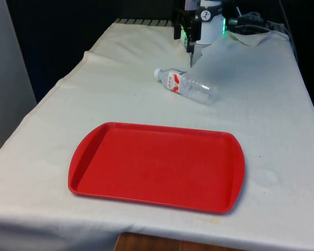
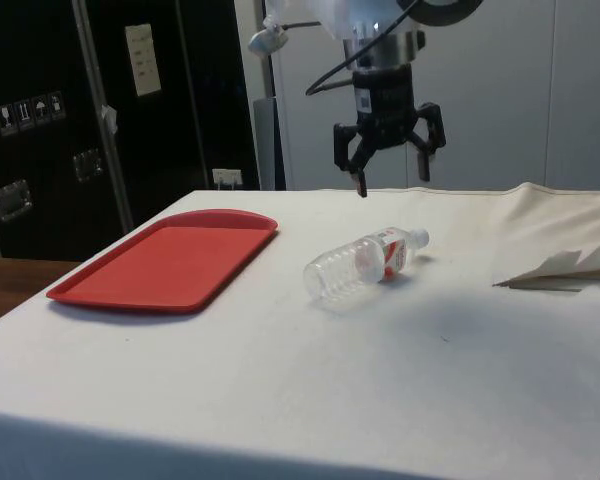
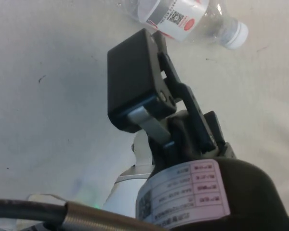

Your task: Place the bottle upright on the tray.

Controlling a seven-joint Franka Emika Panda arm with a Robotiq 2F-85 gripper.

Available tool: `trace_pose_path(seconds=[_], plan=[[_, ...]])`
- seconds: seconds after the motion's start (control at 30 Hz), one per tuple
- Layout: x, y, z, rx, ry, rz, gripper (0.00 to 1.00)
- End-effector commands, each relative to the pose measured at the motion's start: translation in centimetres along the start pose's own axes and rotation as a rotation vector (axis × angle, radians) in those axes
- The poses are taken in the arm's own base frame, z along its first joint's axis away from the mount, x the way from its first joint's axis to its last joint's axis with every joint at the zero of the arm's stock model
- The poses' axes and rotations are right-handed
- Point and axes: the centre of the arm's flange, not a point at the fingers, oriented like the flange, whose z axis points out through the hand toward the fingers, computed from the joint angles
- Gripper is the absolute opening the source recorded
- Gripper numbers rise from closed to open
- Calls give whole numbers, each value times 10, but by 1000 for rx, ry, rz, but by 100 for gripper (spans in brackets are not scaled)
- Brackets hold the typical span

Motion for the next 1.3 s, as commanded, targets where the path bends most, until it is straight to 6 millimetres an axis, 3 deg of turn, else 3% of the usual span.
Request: trace_pose_path(seconds=[0.0, 1.27], plan=[[1, 0, 1, 10, 9, 18, 100], [-1, -5, 35, -2, 0, 251, 100]])
